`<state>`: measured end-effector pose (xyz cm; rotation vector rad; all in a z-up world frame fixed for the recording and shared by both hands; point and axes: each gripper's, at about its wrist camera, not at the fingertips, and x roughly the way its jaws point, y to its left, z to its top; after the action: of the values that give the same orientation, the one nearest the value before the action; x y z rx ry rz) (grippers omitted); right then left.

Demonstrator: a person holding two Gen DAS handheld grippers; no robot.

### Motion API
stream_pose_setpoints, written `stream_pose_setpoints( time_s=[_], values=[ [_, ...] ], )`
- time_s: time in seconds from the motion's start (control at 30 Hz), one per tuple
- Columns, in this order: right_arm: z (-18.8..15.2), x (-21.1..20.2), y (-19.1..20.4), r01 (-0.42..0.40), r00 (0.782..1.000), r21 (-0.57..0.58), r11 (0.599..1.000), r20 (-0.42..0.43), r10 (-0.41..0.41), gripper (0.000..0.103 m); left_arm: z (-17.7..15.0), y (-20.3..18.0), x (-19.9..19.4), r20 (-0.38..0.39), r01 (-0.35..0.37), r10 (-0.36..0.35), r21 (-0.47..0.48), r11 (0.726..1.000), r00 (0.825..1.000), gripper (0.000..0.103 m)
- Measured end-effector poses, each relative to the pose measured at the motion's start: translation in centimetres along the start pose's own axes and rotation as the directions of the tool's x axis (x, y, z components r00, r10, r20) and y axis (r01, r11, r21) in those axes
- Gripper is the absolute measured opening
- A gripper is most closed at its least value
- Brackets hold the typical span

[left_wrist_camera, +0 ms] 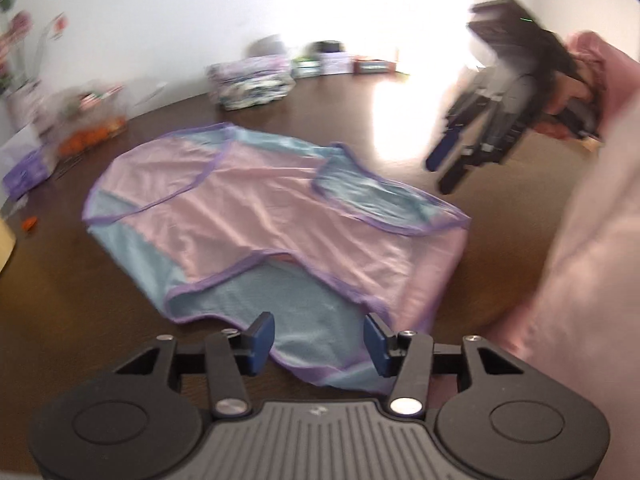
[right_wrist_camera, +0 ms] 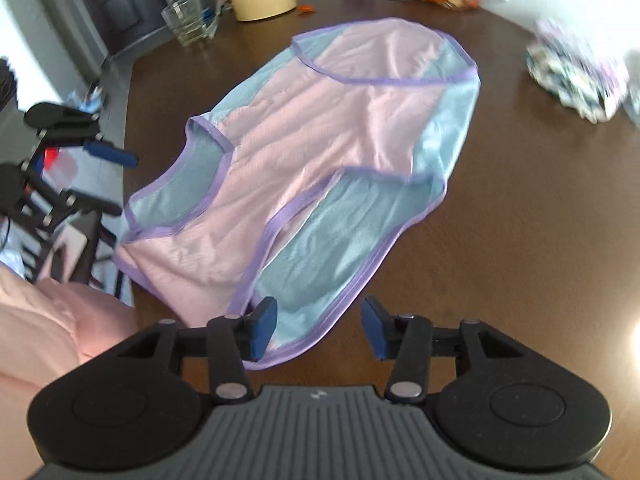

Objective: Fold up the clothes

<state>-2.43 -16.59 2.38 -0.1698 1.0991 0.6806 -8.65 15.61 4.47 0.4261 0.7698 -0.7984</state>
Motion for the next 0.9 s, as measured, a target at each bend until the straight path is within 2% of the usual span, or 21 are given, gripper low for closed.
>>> stream_pose_setpoints(
  time_s=[0.13, 0.27, 0.37, 0.43, 0.47, 0.53, 0.57, 0.6, 0.77, 0.9],
  values=[
    [-0.9, 0.4, 0.4, 0.000, 1.000, 0.088, 0.996, -0.008, 0.001, 0.047, -0.1, -1.6, 0.7, -0.036, 0.053, -0.050, 0.092, 0.994, 0.998, 0.047],
    [-1.4, 0.7, 1.2, 0.034, 0.999, 0.127, 0.991, -0.025, -0.031, 0.047, -0.3, -2.7, 1.7, -0.076, 0.064, -0.050, 0.183, 0.981, 0.996, 0.046],
    [-1.4, 1.3, 1.8, 0.056, 0.998, 0.147, 0.988, -0.040, -0.050, 0.041, -0.5, -2.8, 2.3, -0.102, 0.075, -0.053, 0.229, 0.970, 0.993, 0.037],
    [-1.3, 1.6, 2.2, 0.068, 0.997, 0.160, 0.985, -0.051, -0.060, 0.034, -0.7, -2.7, 2.7, -0.118, 0.085, -0.057, 0.248, 0.965, 0.991, 0.030],
    [-1.4, 1.8, 2.3, 0.069, 0.996, 0.165, 0.984, -0.058, -0.061, 0.030, -0.8, -2.6, 2.9, -0.125, 0.091, -0.061, 0.256, 0.962, 0.990, 0.022],
    [-1.5, 2.1, 2.6, 0.070, 0.996, 0.172, 0.983, -0.073, -0.058, 0.015, -0.9, -2.6, 3.1, -0.132, 0.107, -0.073, 0.266, 0.958, 0.988, 0.016],
    [-1.5, 2.2, 2.8, 0.071, 0.995, 0.170, 0.983, -0.077, -0.059, 0.012, -0.9, -2.6, 3.1, -0.133, 0.110, -0.076, 0.271, 0.956, 0.988, 0.011],
    [-1.6, 2.2, 3.0, 0.077, 0.995, 0.163, 0.984, -0.081, -0.064, 0.009, -0.8, -2.7, 3.1, -0.135, 0.107, -0.072, 0.277, 0.955, 0.988, 0.009],
    [-1.6, 1.9, 3.4, 0.116, 0.990, 0.135, 0.984, -0.090, -0.104, 0.007, 0.3, -2.9, 4.0, -0.155, 0.118, -0.078, 0.266, 0.957, 0.985, 0.009],
    [-1.7, 1.4, 2.6, 0.172, 0.982, 0.110, 0.979, -0.105, -0.160, 0.007, 1.8, -4.3, 5.0, -0.174, 0.160, -0.115, 0.275, 0.948, 0.978, 0.009]
  ],
)
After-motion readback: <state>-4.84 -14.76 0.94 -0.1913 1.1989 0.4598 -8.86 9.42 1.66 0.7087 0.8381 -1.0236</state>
